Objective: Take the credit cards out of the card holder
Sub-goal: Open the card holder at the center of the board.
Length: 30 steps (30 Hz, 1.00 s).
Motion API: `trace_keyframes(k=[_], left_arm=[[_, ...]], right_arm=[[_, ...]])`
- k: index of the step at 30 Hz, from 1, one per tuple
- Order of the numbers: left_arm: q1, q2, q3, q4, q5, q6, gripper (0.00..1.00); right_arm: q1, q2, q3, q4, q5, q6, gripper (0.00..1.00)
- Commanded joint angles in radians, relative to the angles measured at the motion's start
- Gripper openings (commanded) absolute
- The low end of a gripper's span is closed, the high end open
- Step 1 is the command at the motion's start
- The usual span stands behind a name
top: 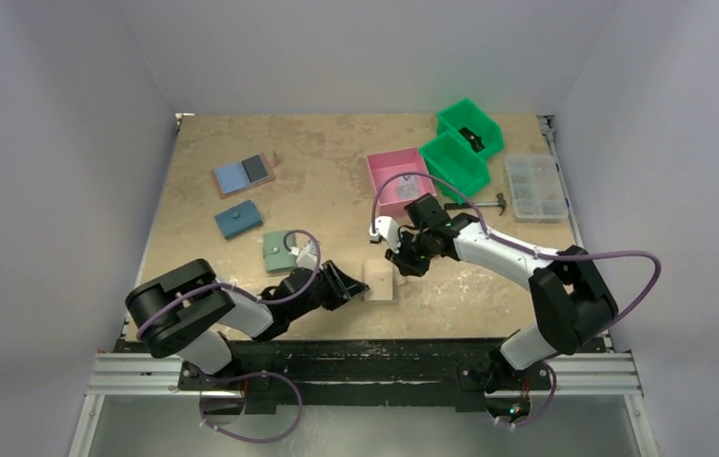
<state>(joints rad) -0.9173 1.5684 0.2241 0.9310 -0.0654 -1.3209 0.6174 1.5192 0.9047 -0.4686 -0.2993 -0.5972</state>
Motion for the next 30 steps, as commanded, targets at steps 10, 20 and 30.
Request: trace_keyframes(k=[10,20,30], left_arm=[[0.034,-0.460,0.141,-0.678,-0.129,0.338,0.69],[0.018,-0.478,0.228,-0.754,-0.088,0.361,0.76],[-0.222,-0.210,0.634,-1.199,-0.446,0.391,0.75]], right_arm=[[-0.129,-0.005,0.059,-0.046,-0.296,0.089,0.49],[-0.161,-0.022,0.049,0.009,-0.236,0.160,0.46],[-0.212,-0.052,0.049,0.023,-0.242,0.190,0.38]])
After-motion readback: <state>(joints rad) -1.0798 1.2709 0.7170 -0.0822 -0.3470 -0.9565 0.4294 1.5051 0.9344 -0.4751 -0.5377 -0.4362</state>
